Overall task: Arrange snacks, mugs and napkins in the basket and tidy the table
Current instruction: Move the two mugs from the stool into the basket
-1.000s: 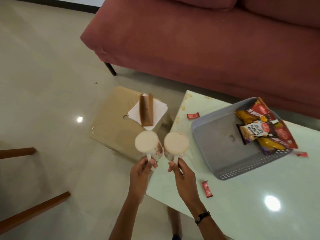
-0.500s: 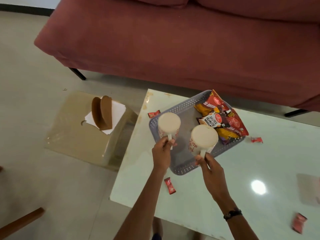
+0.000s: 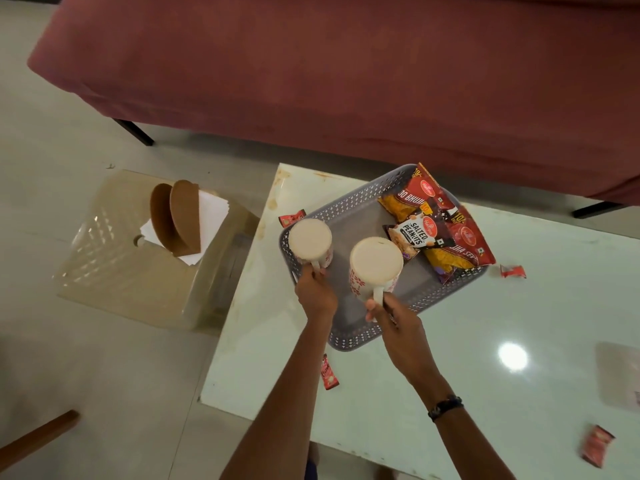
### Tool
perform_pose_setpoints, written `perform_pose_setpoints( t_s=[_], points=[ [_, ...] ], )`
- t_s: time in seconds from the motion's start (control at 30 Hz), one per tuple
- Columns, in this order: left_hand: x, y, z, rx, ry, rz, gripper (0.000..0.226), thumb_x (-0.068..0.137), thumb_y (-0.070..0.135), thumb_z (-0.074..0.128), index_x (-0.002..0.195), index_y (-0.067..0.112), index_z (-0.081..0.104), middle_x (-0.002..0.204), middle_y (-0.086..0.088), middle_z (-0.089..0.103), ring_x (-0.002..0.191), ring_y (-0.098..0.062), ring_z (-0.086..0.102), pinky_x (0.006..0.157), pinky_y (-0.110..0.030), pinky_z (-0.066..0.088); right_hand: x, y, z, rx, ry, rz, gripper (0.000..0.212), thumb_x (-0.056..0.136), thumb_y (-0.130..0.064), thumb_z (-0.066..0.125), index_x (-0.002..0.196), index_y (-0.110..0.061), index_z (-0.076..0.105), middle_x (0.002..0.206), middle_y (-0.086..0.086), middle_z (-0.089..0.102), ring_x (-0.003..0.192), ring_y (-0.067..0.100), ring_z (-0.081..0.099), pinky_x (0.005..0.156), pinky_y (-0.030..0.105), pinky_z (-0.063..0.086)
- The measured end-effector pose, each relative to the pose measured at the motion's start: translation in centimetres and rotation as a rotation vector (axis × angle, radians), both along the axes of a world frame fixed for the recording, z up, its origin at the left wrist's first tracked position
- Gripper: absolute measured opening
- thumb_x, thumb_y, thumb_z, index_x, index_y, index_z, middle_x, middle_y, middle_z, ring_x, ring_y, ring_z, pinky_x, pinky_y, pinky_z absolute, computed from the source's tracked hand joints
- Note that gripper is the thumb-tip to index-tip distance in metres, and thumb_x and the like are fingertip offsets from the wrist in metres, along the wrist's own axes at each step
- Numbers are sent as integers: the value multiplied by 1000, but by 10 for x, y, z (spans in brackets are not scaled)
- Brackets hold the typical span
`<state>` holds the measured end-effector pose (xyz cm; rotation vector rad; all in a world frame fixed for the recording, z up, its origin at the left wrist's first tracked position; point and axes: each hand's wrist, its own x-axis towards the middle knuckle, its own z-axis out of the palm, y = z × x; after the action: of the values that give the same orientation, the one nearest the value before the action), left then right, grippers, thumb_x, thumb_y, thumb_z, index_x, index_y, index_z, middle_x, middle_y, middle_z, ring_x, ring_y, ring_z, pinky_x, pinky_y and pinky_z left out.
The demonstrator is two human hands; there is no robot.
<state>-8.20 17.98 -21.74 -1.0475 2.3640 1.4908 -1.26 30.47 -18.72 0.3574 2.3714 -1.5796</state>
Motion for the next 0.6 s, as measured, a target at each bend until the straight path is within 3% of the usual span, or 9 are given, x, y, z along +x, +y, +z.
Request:
perform_pose_setpoints(
  t_s=[0.1, 0.17, 0.27, 0.33, 0.4, 0.6],
  points=[
    [-4, -3, 12, -78, -185, -95, 25, 95, 6, 41, 113, -5, 54, 119, -26, 60, 114, -42, 54, 92, -45, 43, -2, -2, -9, 4, 7, 57, 19, 95, -21, 51, 94, -4, 61, 78, 6, 67, 73, 17, 59, 60, 18, 44],
    [-4, -5, 23, -87, -236, -97, 29, 96, 9, 40, 118, -5, 51, 123, -27, 58, 116, -43, 53, 94, -45, 43, -3, -3, -13, 5, 7, 115, 17, 95, -15, 51, 91, -2, 61, 74, 3, 66, 69, 10, 58, 59, 11, 42],
    [7, -5, 36, -106, -130, -81, 34, 100, 19, 33, 114, -2, 56, 119, -23, 61, 111, -38, 56, 89, -40, 44, -5, -4, -18, -19, -15, 218, 16, 95, -13, 51, 92, -2, 61, 72, -2, 63, 65, -3, 57, 59, 5, 40],
    [20, -5, 38, -100, -52, -132, 36, 100, 25, 34, 109, 2, 59, 115, -18, 65, 106, -33, 60, 83, -33, 45, -7, -5, -21, -43, -63, 281, 17, 95, -15, 51, 96, -2, 61, 74, 0, 62, 68, -3, 57, 63, 5, 42],
    [31, -7, 35, -104, -21, -152, 32, 97, 25, 41, 107, 2, 61, 111, -17, 66, 102, -32, 62, 81, -35, 49, -9, -5, -24, -42, -96, 353, 19, 96, -17, 50, 100, -2, 61, 76, -1, 62, 70, -3, 57, 66, 6, 43],
    [44, -12, 27, -142, -7, -178, 31, 94, 16, 45, 119, 3, 59, 116, -17, 66, 104, -32, 62, 86, -42, 53, -17, -5, -29, 60, -154, 498, 23, 98, -19, 45, 102, -1, 59, 86, 4, 63, 79, 15, 58, 73, 29, 47]
  ],
)
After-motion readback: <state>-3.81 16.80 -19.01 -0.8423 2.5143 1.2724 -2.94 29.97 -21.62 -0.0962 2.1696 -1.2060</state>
